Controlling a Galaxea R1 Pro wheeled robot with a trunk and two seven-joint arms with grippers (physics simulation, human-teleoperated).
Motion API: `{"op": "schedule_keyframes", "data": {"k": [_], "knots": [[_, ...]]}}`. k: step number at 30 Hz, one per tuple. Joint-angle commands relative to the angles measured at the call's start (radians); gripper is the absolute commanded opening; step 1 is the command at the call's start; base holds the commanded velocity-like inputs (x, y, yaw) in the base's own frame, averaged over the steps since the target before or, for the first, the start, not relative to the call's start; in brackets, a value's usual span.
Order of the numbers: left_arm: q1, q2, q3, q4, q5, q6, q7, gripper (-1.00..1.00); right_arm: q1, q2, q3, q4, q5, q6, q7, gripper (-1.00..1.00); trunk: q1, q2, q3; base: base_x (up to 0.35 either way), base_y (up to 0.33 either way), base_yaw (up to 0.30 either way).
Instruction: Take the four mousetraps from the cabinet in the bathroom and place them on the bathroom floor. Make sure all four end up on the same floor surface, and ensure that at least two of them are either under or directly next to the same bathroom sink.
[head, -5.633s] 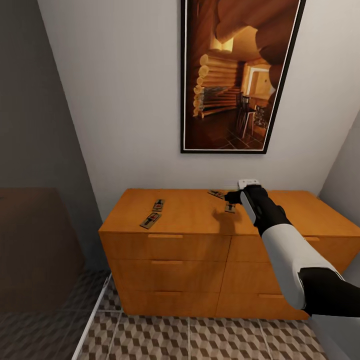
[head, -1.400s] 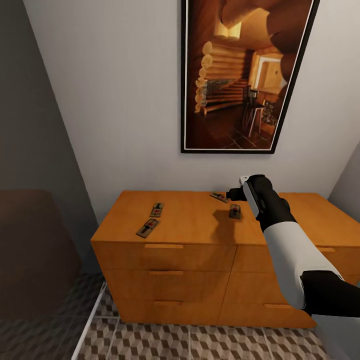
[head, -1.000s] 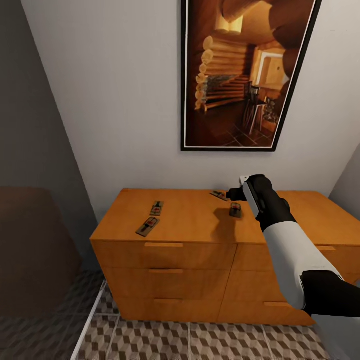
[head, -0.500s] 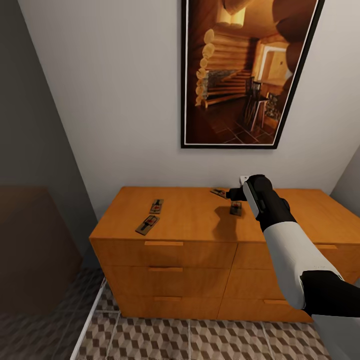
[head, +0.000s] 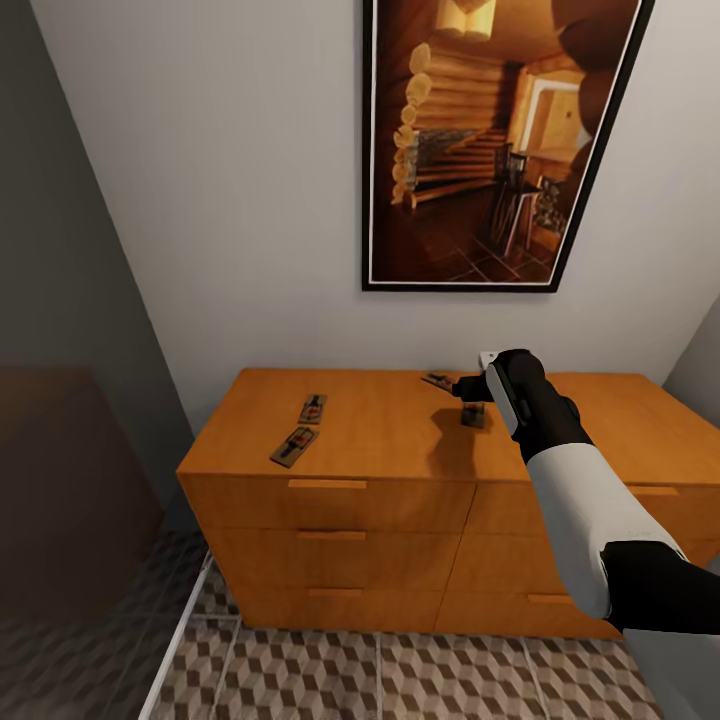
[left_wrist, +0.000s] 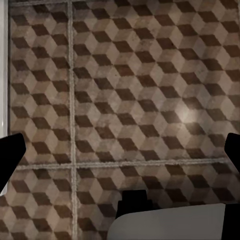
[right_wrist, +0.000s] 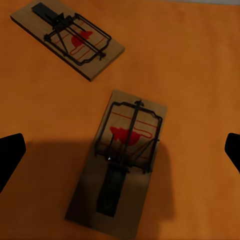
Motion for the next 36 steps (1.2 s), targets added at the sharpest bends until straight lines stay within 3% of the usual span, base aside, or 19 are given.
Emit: {"op": "schedule_keyframes", "data": {"k": [1,36], "knots": [[-0.001,0.001,-0.008,0.001,0.000,-0.003,0.003,1.00,-0.001,0.000,0.001,-0.001,0.002,0.004,-0.002,1.00,0.000,0.000,-0.002,0.000,0.000,0.000],[-0.001,0.001,-0.008,0.001,0.000,-0.003,0.003,1.00,0.002,-0.006,0.000,0.038,0.000,0.001,0.022,1.00,0.000,0.000,-0.012,0.000,0.000,0.000]]}}
